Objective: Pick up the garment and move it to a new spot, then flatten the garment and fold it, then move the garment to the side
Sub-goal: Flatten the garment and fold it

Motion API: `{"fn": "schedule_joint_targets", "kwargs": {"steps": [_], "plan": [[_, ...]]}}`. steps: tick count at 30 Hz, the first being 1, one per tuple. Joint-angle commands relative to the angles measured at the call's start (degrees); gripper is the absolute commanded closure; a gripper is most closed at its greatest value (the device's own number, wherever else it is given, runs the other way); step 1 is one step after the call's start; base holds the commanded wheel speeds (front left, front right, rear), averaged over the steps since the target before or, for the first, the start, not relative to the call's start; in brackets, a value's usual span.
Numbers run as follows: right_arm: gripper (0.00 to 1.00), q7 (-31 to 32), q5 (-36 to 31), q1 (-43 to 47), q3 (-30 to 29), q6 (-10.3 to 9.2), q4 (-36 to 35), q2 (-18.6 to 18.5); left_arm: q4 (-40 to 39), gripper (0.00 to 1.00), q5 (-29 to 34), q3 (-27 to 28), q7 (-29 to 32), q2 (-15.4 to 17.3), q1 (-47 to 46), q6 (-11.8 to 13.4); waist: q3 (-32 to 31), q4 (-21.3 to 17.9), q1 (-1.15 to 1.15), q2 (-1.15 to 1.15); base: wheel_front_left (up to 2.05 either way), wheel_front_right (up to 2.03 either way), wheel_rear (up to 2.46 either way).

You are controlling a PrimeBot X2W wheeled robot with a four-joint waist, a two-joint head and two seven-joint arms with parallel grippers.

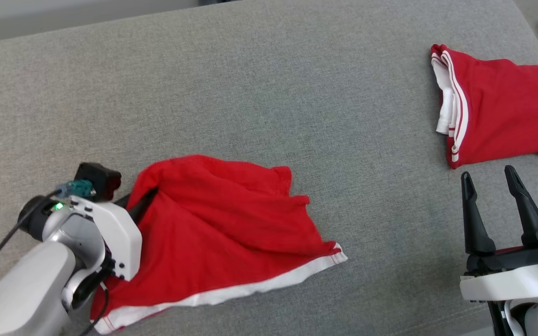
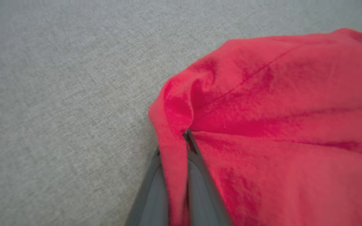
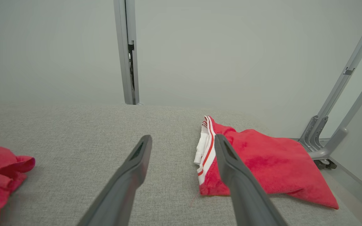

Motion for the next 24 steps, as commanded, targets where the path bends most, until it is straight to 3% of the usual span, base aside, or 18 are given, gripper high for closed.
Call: {"fn": "schedule_joint_targets", "kwargs": {"steps": [1, 8, 9, 10, 11, 12, 19, 24], "plan": [[0.00, 0.0, 0.0, -0.5, -0.1, -0.01, 0.1, -0.3, 2.0, 1.00, 0.3, 0.3, -0.1, 0.2, -1.4, -0.1, 0.3, -0.2, 0.00, 0.00, 0.00, 0.00, 0.00], [0.00, 0.0, -0.5, -0.7, 0.1, -0.01, 0.6, -0.3, 8.6, 1.00, 1.1, 0.5, -2.4, -0.7, -5.8, -1.5, 0.0, -0.6, 0.00, 0.00, 0.00, 0.00, 0.00], [0.00, 0.0, -0.6, -0.5, 0.1, -0.01, 0.8, -0.3, 9.2, 0.95, 1.1, 0.6, -3.2, -1.0, -6.3, -1.6, -0.2, -0.6, 0.00, 0.00, 0.00, 0.00, 0.00], [0.00, 0.0, -0.7, -0.4, 0.1, -0.01, 0.8, -0.3, 9.7, 0.67, 1.4, 0.3, -3.3, -1.1, -6.6, -1.8, -0.5, -0.5, 0.00, 0.00, 0.00, 0.00, 0.00], [0.00, 0.0, -0.7, -0.2, 0.0, -0.01, 0.9, -0.3, 10.0, 0.27, 1.5, -0.2, -3.4, -1.3, -6.4, -2.0, -0.8, -0.4, 0.00, 0.00, 0.00, 0.00, 0.00], [0.00, 0.0, -0.8, 0.0, -0.2, -0.01, 0.9, -0.3, 10.3, 0.00, 1.0, -0.3, -3.7, -1.7, -6.1, -2.2, -1.1, -0.3, 0.00, 0.00, 0.00, 0.00, 0.00], [0.00, 0.0, -1.2, 1.1, -0.8, -0.01, 1.0, -0.3, 9.7, 0.00, 0.9, -0.3, -7.6, -2.2, -3.1, -1.8, -3.9, 0.9, 0.00, 0.00, 0.00, 0.00, 0.00], [0.00, 0.0, -2.4, 2.8, -2.2, -0.01, 0.6, -0.3, 5.2, 0.00, -0.4, 3.0, -15.7, -2.3, 2.9, 2.3, -7.7, 2.7, 0.00, 0.00, 0.00, 0.00, 0.00]]}}
